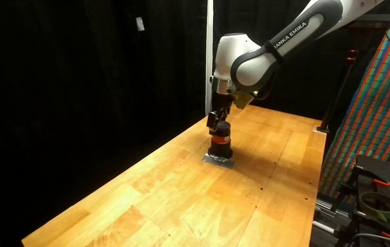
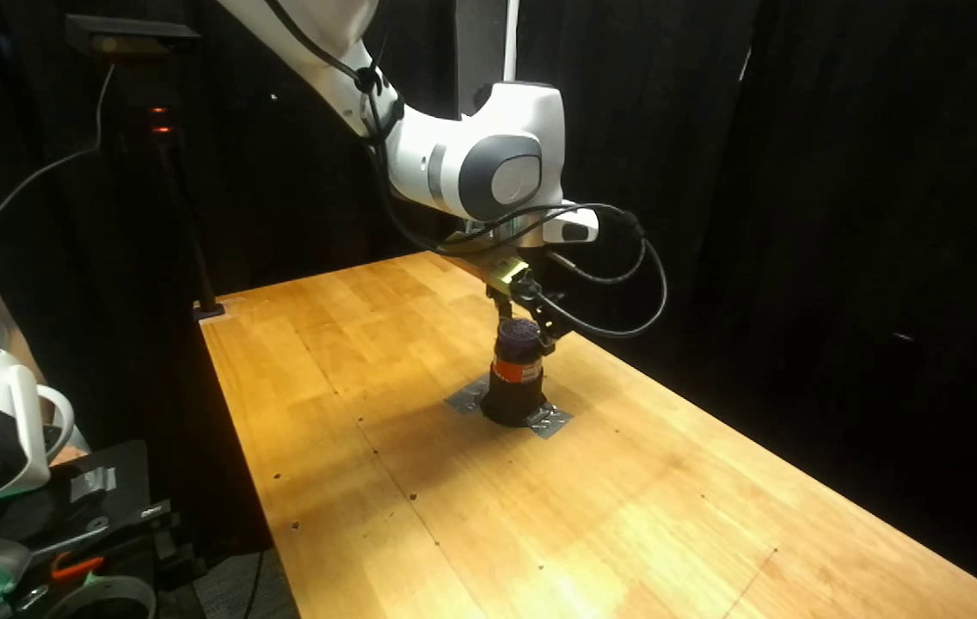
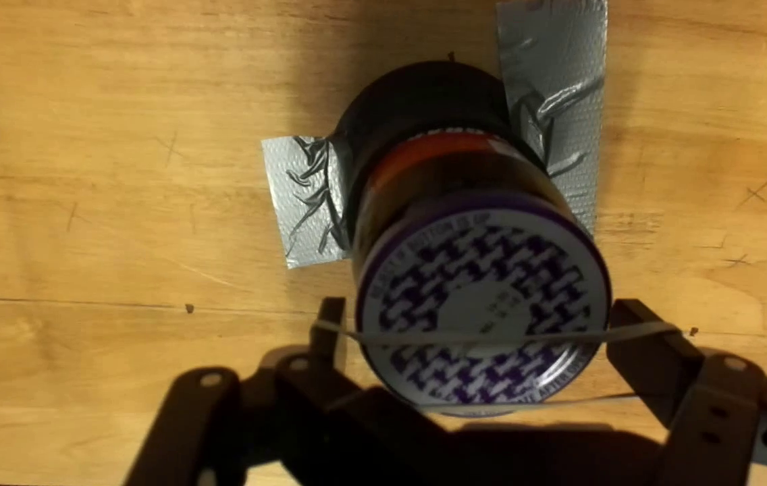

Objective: Put the rubber band onto the jar.

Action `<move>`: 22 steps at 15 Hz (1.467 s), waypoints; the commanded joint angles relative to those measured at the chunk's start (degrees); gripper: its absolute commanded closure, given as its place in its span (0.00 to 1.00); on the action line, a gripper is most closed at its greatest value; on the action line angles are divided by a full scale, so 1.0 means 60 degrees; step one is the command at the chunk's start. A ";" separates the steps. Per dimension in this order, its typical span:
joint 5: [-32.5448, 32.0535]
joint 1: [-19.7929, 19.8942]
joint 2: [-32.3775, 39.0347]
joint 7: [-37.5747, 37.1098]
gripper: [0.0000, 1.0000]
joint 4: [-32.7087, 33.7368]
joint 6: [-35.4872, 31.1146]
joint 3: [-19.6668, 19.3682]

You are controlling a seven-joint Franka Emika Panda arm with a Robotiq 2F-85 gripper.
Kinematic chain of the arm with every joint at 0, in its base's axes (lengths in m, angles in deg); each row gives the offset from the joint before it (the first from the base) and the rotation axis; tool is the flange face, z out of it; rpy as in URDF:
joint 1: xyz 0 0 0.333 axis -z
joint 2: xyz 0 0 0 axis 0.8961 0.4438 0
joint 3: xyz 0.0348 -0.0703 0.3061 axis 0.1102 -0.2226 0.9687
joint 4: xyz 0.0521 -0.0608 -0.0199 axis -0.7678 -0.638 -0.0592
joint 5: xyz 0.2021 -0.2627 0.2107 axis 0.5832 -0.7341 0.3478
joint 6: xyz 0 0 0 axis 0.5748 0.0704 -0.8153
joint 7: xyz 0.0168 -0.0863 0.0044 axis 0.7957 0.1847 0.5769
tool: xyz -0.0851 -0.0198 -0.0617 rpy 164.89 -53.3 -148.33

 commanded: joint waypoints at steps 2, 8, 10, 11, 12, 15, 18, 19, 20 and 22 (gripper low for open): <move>0.0151 0.0027 0.0094 0.0151 0.00 0.0117 -0.0281 -0.0092; 0.0231 0.0041 0.0109 0.0150 0.00 -0.0036 -0.0917 -0.0084; 0.0450 0.0158 -0.0007 0.0408 0.00 -0.0079 -0.0106 0.0110; 0.0647 0.0248 -0.0150 0.0637 0.00 -0.0165 0.0502 0.0274; 0.0760 0.0275 -0.0248 0.0801 0.00 -0.0216 0.1019 0.0334; 0.1025 0.0401 -0.0631 0.1183 0.00 -0.0433 0.2056 0.0411; 0.1336 0.0553 -0.0905 0.1396 0.00 -0.0638 0.2366 0.0426; 0.1472 0.0600 -0.0962 0.1465 0.00 -0.0742 0.2387 0.0433; 0.1653 0.0660 -0.0999 0.1560 0.00 -0.0866 0.2330 0.0460; 0.1990 0.0782 -0.1094 0.1813 0.26 -0.1197 0.2205 0.0532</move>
